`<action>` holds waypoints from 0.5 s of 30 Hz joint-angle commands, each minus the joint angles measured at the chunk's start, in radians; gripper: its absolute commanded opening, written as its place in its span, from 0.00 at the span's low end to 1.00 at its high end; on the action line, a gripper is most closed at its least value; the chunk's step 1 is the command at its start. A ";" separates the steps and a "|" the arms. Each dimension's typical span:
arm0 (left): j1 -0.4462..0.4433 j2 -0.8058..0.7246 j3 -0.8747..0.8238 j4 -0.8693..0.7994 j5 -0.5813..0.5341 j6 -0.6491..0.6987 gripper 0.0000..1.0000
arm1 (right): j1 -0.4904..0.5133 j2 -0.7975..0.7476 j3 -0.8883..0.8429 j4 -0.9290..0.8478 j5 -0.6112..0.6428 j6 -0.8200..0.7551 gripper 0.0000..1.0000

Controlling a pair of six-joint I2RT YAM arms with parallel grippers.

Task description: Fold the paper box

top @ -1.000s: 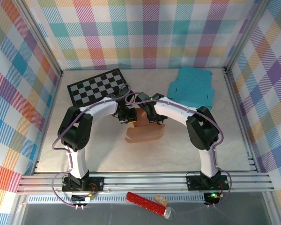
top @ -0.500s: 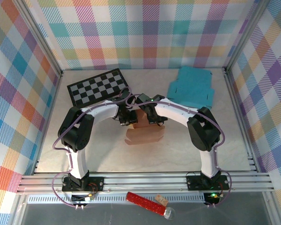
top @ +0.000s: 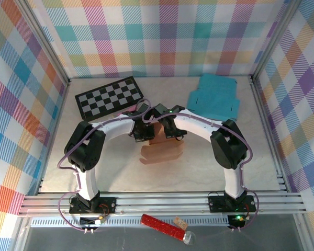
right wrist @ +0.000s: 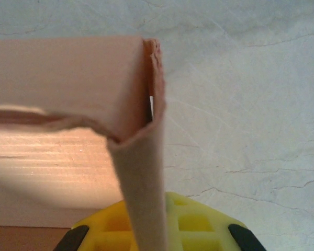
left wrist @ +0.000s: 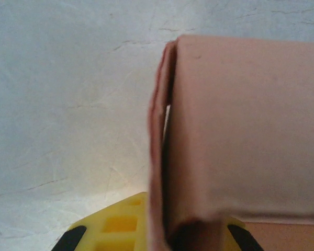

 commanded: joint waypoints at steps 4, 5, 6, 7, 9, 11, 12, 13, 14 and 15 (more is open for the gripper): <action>-0.066 -0.017 -0.020 -0.136 -0.223 -0.119 0.00 | 0.000 -0.036 -0.014 -0.025 0.005 0.038 0.00; -0.072 -0.017 -0.024 -0.126 -0.218 -0.125 0.00 | -0.001 -0.035 -0.016 -0.023 0.003 0.039 0.00; -0.076 -0.015 -0.023 -0.118 -0.214 -0.129 0.00 | 0.001 -0.035 -0.017 -0.021 -0.001 0.039 0.00; -0.080 -0.013 -0.018 -0.114 -0.212 -0.127 0.00 | 0.000 -0.035 -0.018 -0.020 -0.003 0.040 0.00; -0.082 -0.014 -0.013 -0.100 -0.203 -0.120 0.00 | 0.000 -0.035 -0.022 -0.019 -0.007 0.042 0.00; -0.082 -0.030 -0.014 -0.077 -0.187 -0.104 0.04 | 0.000 -0.036 -0.024 -0.017 -0.008 0.042 0.00; -0.081 -0.040 -0.012 -0.071 -0.184 -0.097 0.10 | 0.001 -0.036 -0.025 -0.019 -0.006 0.043 0.00; -0.080 -0.057 -0.012 -0.066 -0.185 -0.090 0.16 | 0.000 -0.036 -0.027 -0.019 -0.006 0.041 0.00; -0.080 -0.077 -0.013 -0.058 -0.188 -0.082 0.22 | 0.001 -0.036 -0.028 -0.021 -0.004 0.042 0.00; -0.079 -0.095 -0.015 -0.049 -0.187 -0.075 0.27 | 0.001 -0.036 -0.028 -0.021 -0.002 0.041 0.00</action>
